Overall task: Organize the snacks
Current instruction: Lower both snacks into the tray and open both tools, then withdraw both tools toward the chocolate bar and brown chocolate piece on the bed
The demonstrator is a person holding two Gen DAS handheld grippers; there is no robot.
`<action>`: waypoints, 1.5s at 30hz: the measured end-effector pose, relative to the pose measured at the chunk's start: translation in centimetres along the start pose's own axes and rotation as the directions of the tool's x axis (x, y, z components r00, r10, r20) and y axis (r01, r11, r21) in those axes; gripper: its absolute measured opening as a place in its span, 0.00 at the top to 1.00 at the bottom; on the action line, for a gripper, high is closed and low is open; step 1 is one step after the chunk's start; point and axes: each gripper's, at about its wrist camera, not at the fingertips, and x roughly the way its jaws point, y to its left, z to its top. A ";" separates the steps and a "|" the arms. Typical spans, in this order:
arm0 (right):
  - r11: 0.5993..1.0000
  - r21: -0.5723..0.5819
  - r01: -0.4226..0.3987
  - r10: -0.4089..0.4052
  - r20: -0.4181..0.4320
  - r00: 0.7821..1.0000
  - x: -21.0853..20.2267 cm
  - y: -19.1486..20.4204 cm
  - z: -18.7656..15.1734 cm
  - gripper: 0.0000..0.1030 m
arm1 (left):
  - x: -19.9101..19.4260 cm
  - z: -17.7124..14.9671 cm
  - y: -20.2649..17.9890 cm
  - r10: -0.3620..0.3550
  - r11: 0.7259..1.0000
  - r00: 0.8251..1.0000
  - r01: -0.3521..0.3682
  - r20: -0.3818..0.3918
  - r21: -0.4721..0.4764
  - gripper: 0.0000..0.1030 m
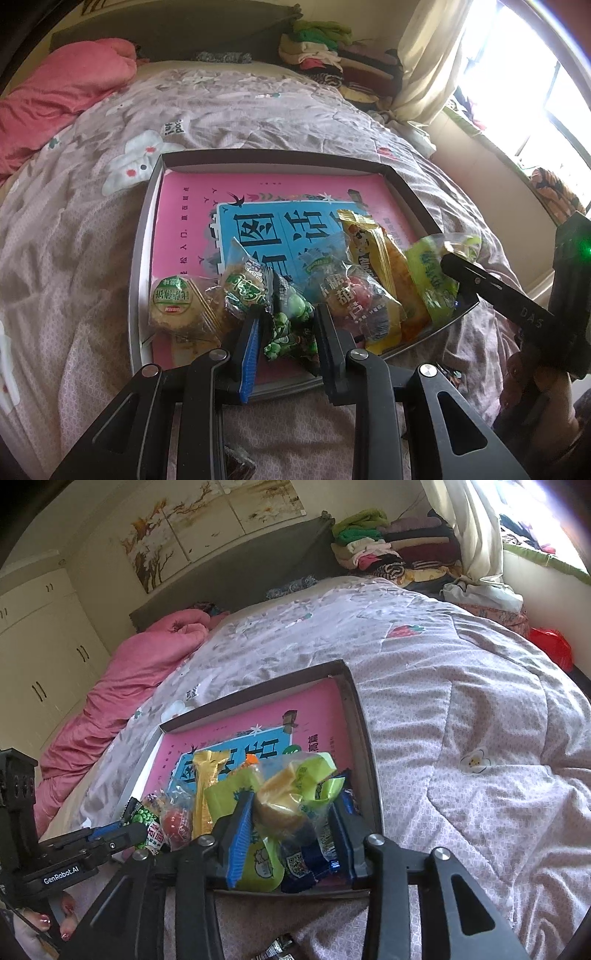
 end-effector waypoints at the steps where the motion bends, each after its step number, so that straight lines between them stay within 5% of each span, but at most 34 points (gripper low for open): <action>1: 1.000 -0.003 0.005 -0.005 0.002 1.000 -0.1 0.0 0.0 0.59 | 0.0 0.0 0.0 0.001 1.000 1.000 -0.001 0.000 0.000 0.72; 15: 1.000 0.000 0.013 -0.013 0.020 1.000 -0.8 -0.3 0.2 0.49 | -0.1 -0.1 0.4 0.015 1.000 1.000 -0.015 -0.017 -0.002 0.59; 21: 1.000 -0.010 0.023 -0.022 0.032 0.999 -1.3 -0.1 0.1 0.46 | -0.5 -0.2 -0.2 0.032 0.999 0.999 -0.032 -0.015 0.025 0.40; 45: 0.994 -0.107 -0.015 0.024 0.086 0.996 -3.3 2.1 -0.2 0.32 | -3.2 -0.2 0.0 0.079 0.997 0.997 -0.079 0.012 0.013 0.25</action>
